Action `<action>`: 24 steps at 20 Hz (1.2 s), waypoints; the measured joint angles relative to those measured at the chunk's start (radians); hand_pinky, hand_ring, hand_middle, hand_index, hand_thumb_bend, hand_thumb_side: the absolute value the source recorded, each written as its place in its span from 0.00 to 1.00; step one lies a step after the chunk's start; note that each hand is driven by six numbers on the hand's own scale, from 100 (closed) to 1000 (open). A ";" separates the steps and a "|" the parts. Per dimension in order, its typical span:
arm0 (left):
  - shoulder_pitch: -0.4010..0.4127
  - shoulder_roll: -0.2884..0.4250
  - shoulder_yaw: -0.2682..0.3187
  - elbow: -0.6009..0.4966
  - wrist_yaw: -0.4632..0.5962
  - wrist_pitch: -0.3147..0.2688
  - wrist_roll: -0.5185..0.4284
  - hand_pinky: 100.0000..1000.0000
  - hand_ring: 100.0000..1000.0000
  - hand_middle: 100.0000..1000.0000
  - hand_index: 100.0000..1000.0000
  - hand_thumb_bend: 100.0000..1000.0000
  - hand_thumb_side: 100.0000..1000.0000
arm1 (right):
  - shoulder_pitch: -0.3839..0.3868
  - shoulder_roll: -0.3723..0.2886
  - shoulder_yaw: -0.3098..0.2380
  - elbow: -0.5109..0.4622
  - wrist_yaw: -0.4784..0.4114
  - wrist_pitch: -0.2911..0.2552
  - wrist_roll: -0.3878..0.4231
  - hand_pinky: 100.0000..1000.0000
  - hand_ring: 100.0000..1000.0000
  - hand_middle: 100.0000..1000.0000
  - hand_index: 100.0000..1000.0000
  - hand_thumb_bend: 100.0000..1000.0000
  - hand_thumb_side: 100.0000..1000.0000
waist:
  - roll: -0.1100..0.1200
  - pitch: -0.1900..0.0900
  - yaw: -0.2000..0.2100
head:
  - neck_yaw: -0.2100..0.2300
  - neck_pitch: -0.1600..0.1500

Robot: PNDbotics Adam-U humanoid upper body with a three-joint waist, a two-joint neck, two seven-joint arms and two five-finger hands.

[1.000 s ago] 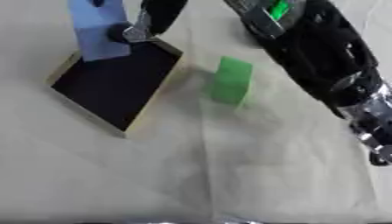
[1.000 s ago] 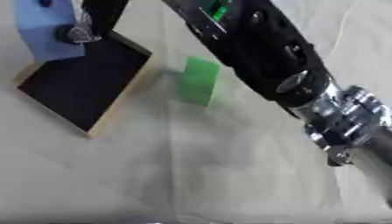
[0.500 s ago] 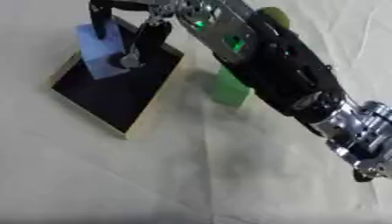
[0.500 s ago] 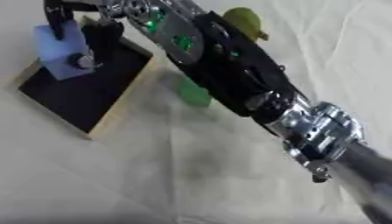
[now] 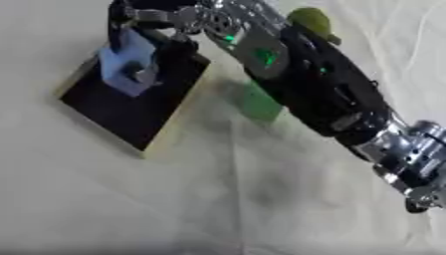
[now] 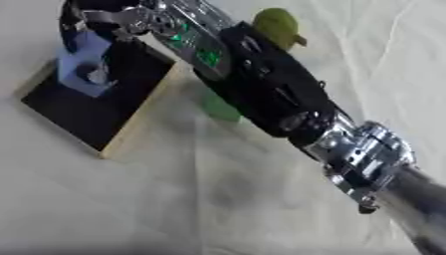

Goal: Pick up objects on the table and place them in the box.

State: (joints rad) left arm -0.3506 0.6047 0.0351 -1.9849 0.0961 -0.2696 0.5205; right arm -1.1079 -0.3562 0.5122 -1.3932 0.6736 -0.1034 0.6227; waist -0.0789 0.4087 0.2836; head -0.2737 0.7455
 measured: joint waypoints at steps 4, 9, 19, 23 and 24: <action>0.006 0.000 0.000 0.000 0.000 0.002 0.002 0.73 0.76 0.76 0.80 0.24 0.74 | 0.004 0.000 -0.003 -0.003 0.027 -0.016 0.014 0.92 0.98 0.79 0.87 0.04 0.34 | 0.000 0.000 -0.002 | 0.004 0.000; 0.007 0.000 0.000 0.000 0.000 0.003 0.002 0.73 0.76 0.76 0.80 0.24 0.74 | 0.008 -0.005 -0.030 -0.045 0.004 -0.005 0.007 0.91 0.97 0.78 0.86 0.00 0.30 | 0.000 0.000 -0.007 | 0.010 0.000; 0.025 0.000 0.000 0.000 -0.004 0.007 0.007 0.73 0.76 0.76 0.80 0.24 0.74 | 0.029 -0.216 -0.162 -0.343 -0.201 0.101 -0.029 0.91 0.96 0.79 0.87 0.00 0.23 | 0.000 0.000 -0.034 | 0.045 0.002; 0.028 0.000 0.000 0.000 -0.009 0.007 0.007 0.73 0.76 0.76 0.80 0.24 0.74 | 0.074 -0.296 -0.198 -0.449 -0.279 0.146 -0.038 0.91 0.96 0.78 0.87 0.00 0.25 | 0.000 0.000 -0.045 | 0.062 0.002; 0.028 0.000 0.000 0.000 -0.009 0.007 0.007 0.73 0.76 0.76 0.80 0.24 0.74 | 0.084 -0.309 -0.205 -0.469 -0.295 0.156 -0.041 0.91 0.96 0.78 0.87 0.00 0.24 | 0.000 0.000 -0.046 | 0.064 0.002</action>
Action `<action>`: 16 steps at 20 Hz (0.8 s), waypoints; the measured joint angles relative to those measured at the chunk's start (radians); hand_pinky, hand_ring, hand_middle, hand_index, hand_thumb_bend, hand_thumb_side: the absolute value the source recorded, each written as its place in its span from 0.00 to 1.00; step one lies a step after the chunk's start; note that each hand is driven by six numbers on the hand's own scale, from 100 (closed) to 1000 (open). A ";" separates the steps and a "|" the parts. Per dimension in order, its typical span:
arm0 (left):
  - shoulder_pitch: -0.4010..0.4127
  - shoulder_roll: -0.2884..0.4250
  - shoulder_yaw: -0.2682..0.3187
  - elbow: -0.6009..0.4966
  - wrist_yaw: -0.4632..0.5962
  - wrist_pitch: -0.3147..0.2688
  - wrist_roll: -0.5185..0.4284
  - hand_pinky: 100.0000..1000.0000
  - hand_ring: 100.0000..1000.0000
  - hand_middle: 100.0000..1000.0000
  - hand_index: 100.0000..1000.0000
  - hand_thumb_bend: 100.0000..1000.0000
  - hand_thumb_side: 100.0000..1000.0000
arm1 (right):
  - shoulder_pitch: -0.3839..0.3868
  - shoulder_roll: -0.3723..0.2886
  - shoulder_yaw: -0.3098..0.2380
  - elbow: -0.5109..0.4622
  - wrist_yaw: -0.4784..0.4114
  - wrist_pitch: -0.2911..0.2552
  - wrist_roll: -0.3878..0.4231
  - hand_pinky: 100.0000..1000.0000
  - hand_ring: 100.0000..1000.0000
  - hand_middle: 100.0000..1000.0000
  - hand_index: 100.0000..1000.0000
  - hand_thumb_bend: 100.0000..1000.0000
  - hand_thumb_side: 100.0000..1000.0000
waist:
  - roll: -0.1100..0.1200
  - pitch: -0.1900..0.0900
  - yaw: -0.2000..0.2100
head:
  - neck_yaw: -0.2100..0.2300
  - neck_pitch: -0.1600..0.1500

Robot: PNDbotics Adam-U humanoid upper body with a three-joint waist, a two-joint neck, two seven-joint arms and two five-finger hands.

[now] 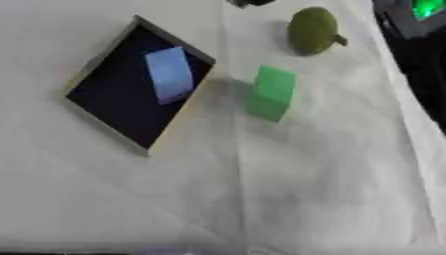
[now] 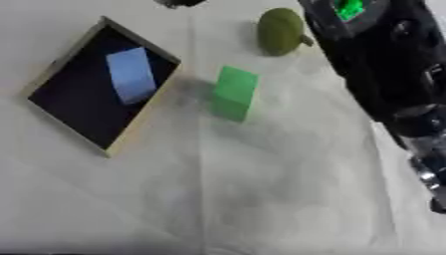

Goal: Pick up objects on the table and place them in the box.

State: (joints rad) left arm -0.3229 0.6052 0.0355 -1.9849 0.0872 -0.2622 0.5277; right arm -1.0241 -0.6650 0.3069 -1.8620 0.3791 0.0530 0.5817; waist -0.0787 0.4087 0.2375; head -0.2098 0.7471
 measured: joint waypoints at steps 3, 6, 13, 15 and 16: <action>0.000 0.000 0.000 0.000 0.000 0.000 -0.001 0.73 0.76 0.76 0.80 0.24 0.74 | 0.039 -0.040 -0.021 -0.055 -0.039 0.026 -0.010 0.91 0.96 0.79 0.87 0.00 0.26 | 0.000 0.000 -0.004 | 0.006 0.000; 0.006 0.001 0.000 0.000 -0.001 0.001 -0.001 0.73 0.76 0.76 0.80 0.24 0.75 | 0.099 -0.105 -0.038 -0.100 -0.063 0.035 -0.018 0.91 0.97 0.79 0.87 0.00 0.27 | 0.000 0.000 -0.008 | 0.010 0.000; 0.010 0.001 0.000 0.000 -0.004 0.003 0.002 0.73 0.76 0.76 0.80 0.24 0.75 | 0.270 -0.260 -0.045 -0.119 -0.067 -0.051 -0.060 0.92 0.97 0.80 0.88 0.05 0.29 | 0.000 0.000 -0.011 | 0.024 -0.002; 0.014 0.001 0.000 0.000 -0.005 0.004 0.003 0.73 0.76 0.76 0.80 0.24 0.75 | 0.309 -0.291 -0.047 -0.121 -0.057 -0.078 -0.078 0.92 0.97 0.80 0.88 0.03 0.33 | 0.000 0.000 -0.012 | 0.029 -0.003; 0.014 0.001 0.000 0.000 -0.005 0.004 0.003 0.73 0.76 0.76 0.80 0.23 0.75 | 0.326 -0.303 -0.047 -0.121 -0.051 -0.089 -0.086 0.92 0.98 0.80 0.88 0.04 0.33 | 0.000 0.000 -0.012 | 0.032 -0.005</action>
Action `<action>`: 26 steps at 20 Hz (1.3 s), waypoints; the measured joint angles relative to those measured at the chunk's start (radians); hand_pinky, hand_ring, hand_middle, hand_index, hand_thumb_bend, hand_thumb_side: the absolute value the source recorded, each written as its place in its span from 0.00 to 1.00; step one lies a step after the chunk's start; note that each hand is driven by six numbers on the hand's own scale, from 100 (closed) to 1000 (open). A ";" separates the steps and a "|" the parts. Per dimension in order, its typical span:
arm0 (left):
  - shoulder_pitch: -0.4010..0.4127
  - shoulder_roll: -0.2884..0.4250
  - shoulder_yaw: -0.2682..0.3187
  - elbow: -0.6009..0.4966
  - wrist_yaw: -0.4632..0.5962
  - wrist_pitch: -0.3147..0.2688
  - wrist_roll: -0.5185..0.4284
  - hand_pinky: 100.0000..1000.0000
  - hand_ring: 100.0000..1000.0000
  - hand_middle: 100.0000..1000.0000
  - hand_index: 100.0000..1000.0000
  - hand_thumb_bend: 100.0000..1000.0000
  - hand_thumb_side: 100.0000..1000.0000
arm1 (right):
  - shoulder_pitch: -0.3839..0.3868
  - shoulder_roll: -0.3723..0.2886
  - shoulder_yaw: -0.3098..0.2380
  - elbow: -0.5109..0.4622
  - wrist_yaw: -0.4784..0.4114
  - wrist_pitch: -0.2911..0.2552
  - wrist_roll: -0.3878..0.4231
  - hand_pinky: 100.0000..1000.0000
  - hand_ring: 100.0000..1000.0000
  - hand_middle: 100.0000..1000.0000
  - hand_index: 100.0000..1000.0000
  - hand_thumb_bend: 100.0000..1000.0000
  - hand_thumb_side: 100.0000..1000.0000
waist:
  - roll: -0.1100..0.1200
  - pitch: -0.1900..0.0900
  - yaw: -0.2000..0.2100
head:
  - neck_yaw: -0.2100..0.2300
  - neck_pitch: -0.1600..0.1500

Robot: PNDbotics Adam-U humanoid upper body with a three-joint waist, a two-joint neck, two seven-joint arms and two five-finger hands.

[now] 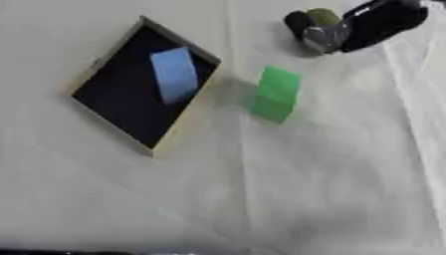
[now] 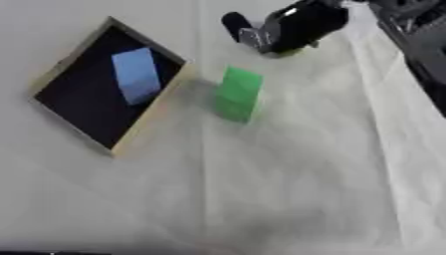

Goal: Pick up objects on the table and place them in the box.

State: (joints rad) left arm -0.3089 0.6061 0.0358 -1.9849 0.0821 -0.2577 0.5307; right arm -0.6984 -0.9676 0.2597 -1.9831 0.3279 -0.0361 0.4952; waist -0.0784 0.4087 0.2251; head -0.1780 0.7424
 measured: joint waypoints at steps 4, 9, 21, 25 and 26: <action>0.000 0.000 0.000 0.000 -0.001 0.001 0.001 0.73 0.76 0.76 0.80 0.23 0.76 | 0.051 -0.027 -0.001 -0.002 0.015 -0.029 -0.014 0.92 0.98 0.81 0.89 0.06 0.29 | 0.000 0.000 -0.001 | 0.008 -0.002; 0.000 0.000 0.000 0.000 -0.001 0.001 0.000 0.73 0.76 0.76 0.80 0.23 0.76 | 0.073 -0.032 -0.004 -0.002 -0.005 -0.035 0.010 0.92 0.99 0.81 0.90 0.07 0.26 | 0.003 0.005 0.000 | 0.009 -0.004; 0.000 0.000 0.000 0.000 -0.001 0.003 -0.002 0.73 0.76 0.76 0.80 0.23 0.76 | 0.113 -0.032 0.003 -0.002 -0.003 0.018 0.013 0.94 1.00 0.82 0.90 0.00 0.60 | 0.003 0.006 0.004 | 0.011 -0.004; 0.000 0.000 0.000 0.000 0.000 0.003 -0.002 0.73 0.76 0.76 0.80 0.23 0.76 | 0.122 -0.032 0.019 -0.002 0.051 0.013 -0.019 0.94 1.00 0.82 0.91 0.00 0.63 | 0.003 0.007 0.003 | 0.014 -0.001; 0.000 0.000 0.000 0.000 0.000 0.003 -0.002 0.73 0.76 0.76 0.80 0.23 0.76 | 0.124 -0.032 0.024 -0.002 0.066 0.014 -0.026 0.94 1.00 0.82 0.91 0.00 0.63 | 0.003 0.007 0.003 | 0.015 0.000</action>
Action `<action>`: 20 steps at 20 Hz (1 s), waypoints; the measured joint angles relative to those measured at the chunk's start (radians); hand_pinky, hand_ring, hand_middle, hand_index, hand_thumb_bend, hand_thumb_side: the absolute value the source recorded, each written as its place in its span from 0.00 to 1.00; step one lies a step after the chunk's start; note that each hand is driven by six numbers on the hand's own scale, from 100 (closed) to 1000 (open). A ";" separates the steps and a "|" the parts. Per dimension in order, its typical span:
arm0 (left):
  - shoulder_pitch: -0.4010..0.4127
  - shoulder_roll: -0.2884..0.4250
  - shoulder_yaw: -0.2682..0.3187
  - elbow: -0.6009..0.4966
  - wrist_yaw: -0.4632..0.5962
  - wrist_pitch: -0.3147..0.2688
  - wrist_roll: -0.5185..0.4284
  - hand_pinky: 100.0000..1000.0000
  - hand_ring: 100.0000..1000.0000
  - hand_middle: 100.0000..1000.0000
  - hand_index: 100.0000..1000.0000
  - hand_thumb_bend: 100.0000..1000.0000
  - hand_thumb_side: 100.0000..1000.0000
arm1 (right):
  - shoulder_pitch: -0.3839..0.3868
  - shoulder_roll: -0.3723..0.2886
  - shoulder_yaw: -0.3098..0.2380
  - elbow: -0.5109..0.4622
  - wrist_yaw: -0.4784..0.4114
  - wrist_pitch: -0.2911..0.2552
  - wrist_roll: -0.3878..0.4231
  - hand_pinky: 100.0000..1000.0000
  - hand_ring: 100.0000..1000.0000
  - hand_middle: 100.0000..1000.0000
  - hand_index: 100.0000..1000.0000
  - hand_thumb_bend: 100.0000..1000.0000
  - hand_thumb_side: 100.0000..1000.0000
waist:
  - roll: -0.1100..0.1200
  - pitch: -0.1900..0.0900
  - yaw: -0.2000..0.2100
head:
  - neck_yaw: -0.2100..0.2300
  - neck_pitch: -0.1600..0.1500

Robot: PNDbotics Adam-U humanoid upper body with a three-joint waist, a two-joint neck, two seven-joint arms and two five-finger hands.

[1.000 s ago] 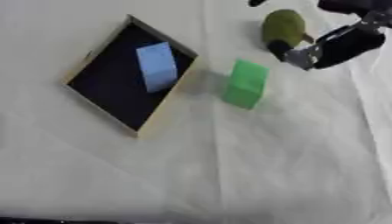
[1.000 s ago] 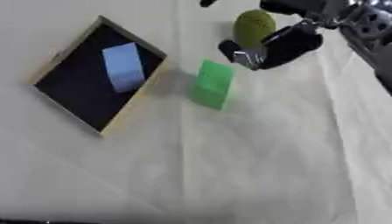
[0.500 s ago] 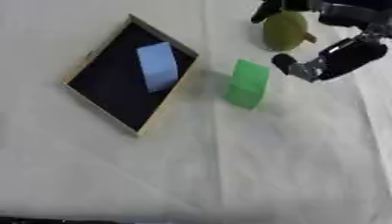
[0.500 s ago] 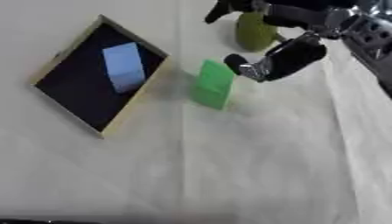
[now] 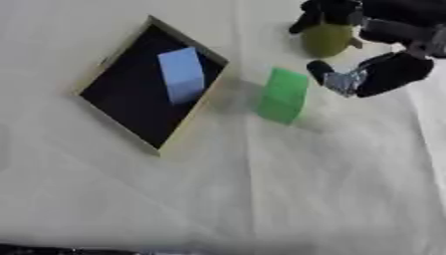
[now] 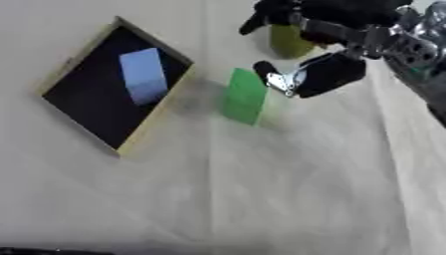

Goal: Pick up objects on the table and place them in the box.

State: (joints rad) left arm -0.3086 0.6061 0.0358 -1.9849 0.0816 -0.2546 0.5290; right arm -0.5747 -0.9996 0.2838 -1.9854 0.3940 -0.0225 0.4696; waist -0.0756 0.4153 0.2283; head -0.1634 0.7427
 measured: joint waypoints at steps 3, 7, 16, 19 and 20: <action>0.000 0.000 0.000 0.000 0.000 0.000 0.000 0.73 0.76 0.76 0.80 0.23 0.76 | 0.003 0.000 0.010 0.000 0.029 0.002 -0.015 0.94 1.00 0.82 0.91 0.00 0.63 | 0.000 0.000 0.000 | 0.000 0.003; 0.000 0.000 0.000 0.000 0.000 0.000 -0.001 0.73 0.76 0.76 0.80 0.24 0.75 | 0.004 0.000 0.016 0.000 0.043 0.005 -0.022 0.94 1.00 0.82 0.92 0.09 0.36 | 0.000 0.000 0.000 | 0.000 0.003; 0.000 0.000 0.000 0.000 0.003 0.001 -0.001 0.73 0.77 0.76 0.80 0.24 0.75 | 0.060 0.052 0.029 0.000 0.000 0.070 0.000 0.95 1.00 0.83 0.90 0.33 0.00 | 0.000 0.000 -0.013 | -0.005 0.005; 0.001 0.000 0.000 0.000 0.003 0.001 -0.001 0.73 0.77 0.76 0.80 0.24 0.75 | 0.070 0.081 0.015 0.000 -0.025 0.088 -0.006 0.95 1.00 0.83 0.91 0.18 0.10 | 0.000 0.000 -0.018 | -0.005 0.010; 0.001 0.000 0.000 0.000 0.003 0.001 -0.001 0.73 0.77 0.76 0.80 0.24 0.75 | 0.074 0.091 0.011 0.000 -0.028 0.091 -0.010 0.95 1.00 0.83 0.91 0.16 0.13 | 0.000 0.000 -0.019 | -0.005 0.012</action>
State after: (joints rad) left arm -0.3071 0.6061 0.0358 -1.9849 0.0844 -0.2533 0.5275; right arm -0.5011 -0.9087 0.2946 -1.9854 0.3660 0.0689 0.4597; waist -0.0760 0.4151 0.2094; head -0.1686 0.7550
